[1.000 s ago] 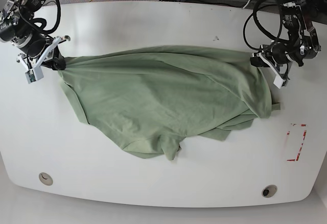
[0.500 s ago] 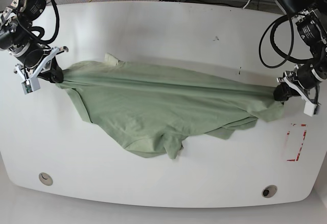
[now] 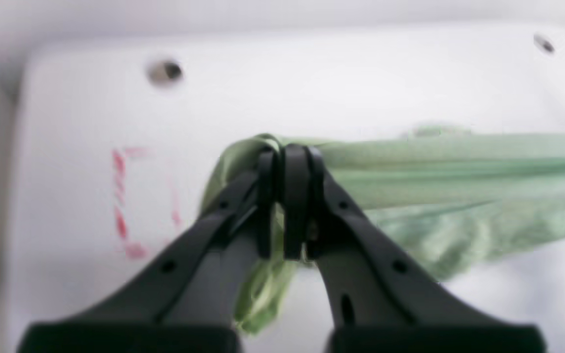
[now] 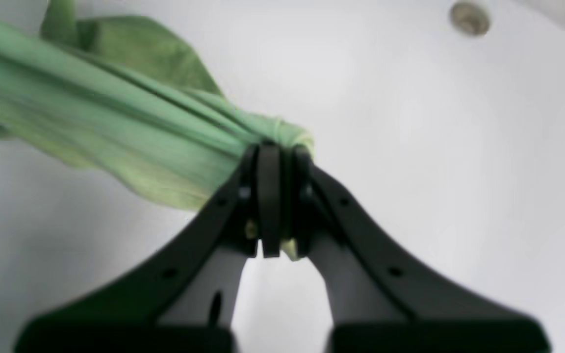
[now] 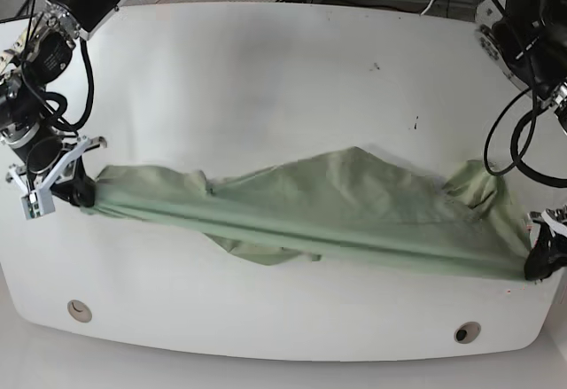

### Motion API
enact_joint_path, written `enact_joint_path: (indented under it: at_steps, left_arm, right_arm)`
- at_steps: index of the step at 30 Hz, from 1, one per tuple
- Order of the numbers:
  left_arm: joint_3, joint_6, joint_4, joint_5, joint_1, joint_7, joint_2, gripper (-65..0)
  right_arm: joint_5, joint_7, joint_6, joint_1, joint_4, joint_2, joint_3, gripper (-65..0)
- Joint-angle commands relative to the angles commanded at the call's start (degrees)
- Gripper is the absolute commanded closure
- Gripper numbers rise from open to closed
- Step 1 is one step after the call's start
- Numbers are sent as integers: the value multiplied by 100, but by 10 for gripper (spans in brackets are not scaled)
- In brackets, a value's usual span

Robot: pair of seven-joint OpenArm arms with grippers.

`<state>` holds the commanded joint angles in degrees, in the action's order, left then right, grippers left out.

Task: Layout the t-shirt on the table in an organized manner, then fold the t-shirt properly
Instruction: 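Lift the shirt again with both grippers and swing it toward the right gripper, then release the shirt from the left gripper and move it toward the bunched shirt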

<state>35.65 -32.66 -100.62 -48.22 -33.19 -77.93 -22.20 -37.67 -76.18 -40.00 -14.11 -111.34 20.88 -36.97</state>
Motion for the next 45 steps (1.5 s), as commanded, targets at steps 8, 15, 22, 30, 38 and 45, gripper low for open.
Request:
enact_joint_path:
  at_steps: [8,15,22,30,38,45]
  left_arm:
    - [-844,-62,308,615,-1503,0,35,0]
    - [-993,-62,985,826,-2760,-35,360,0]
    - [-993,-62,1407,826,-3455,-207,369,0]
    - [-976,-70,1415,782,-2813,-207,360,-81]
    - [-976,-70,1415,255,-1187,-207,721,-88]
    - [-985,-70,1415,70,352,-207,1459,-89]
  right_arm:
    - [422,26,0,-1477,826,334,545,0]
    - [519,316,0,-2681,1626,782,1187,0]
    - [510,325,0,-3279,1987,1011,1547,0]
    - [484,360,0,-2796,1916,993,1468,0]
    - [492,360,0,-2198,1618,756,1231,0]
    - [492,413,0,-1811,1618,747,1073,0]
